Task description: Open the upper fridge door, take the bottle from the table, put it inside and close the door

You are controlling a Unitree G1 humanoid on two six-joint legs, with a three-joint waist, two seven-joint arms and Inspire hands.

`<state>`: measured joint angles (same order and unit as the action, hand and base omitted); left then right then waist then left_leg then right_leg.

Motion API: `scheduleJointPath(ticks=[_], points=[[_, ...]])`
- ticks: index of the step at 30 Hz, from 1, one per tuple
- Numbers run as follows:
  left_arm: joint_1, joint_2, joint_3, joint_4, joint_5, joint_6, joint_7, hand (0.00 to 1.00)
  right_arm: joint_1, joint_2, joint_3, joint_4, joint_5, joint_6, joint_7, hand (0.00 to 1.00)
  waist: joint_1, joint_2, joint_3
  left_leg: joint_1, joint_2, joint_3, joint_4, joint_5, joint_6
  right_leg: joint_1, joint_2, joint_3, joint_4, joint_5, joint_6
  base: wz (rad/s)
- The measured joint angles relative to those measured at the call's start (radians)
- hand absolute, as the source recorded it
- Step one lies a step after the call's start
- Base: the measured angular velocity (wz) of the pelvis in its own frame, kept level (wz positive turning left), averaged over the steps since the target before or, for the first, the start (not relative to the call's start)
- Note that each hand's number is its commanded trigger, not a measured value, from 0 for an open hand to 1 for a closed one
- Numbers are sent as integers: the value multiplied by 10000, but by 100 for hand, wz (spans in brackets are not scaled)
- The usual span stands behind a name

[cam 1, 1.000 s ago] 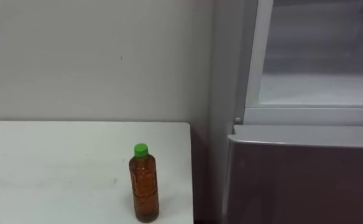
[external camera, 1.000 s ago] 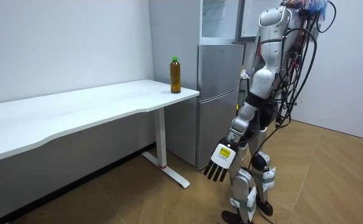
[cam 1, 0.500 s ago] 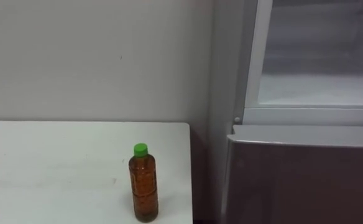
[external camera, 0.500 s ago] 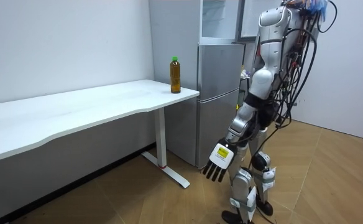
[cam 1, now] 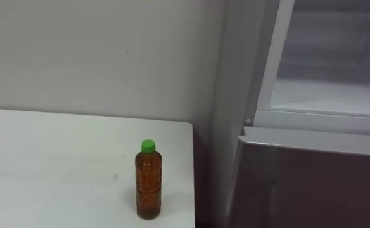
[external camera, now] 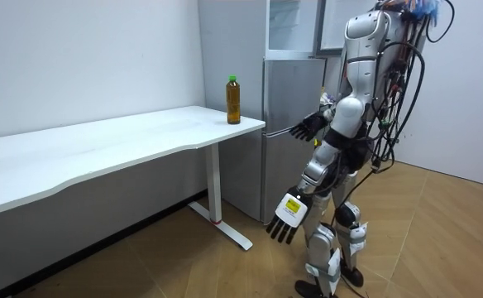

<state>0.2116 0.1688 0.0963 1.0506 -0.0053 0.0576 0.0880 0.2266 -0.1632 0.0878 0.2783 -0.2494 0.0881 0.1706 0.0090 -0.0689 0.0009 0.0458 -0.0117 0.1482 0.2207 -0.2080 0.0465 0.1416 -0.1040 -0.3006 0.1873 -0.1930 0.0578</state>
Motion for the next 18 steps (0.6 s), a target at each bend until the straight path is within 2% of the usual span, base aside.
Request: scheduleJointPath(ticks=[3, 6, 9, 14, 18], points=[[-2, 4, 1, -52, 56, 2, 59, 0, 49, -23, 0, -909, -416, 18, 298, 0, -4, 15, -8, -23, 18, 73, 16, -2, 4, -47, 3, 38, 3, 23, 0, -9], [-27, 4, 24, -49, 528, -16, -69, 0, 75, -148, -4, -1981, -657, 13, 673, 0, 75, 99, -23, -57, 69, 278, 11, 1, 3, -123, 45, 259, 4, 83, -27, -17], [25, 8, 62, 11, 675, -204, -148, 0, 89, -313, -66, -3042, -780, -23, 769, 0, 19, 136, -17, -48, 81, 321, -2, 3, 6, -138, 52, 295, -5, 117, -32, -8], [66, 10, 51, 99, 869, -286, -211, 0, 86, -313, -356, -4345, -844, -37, 1027, 0, 18, 33, -46, -12, 87, 352, -22, 4, 5, -138, 50, 276, 8, 117, -32, -1], [-3, 101, -4, 423, 865, -545, -235, 0, -31, -347, -370, -5683, -719, -140, 1167, 0, 27, -67, -44, -7, 100, 382, -21, 2, 4, -137, 51, 274, 13, 121, -36, 0]])
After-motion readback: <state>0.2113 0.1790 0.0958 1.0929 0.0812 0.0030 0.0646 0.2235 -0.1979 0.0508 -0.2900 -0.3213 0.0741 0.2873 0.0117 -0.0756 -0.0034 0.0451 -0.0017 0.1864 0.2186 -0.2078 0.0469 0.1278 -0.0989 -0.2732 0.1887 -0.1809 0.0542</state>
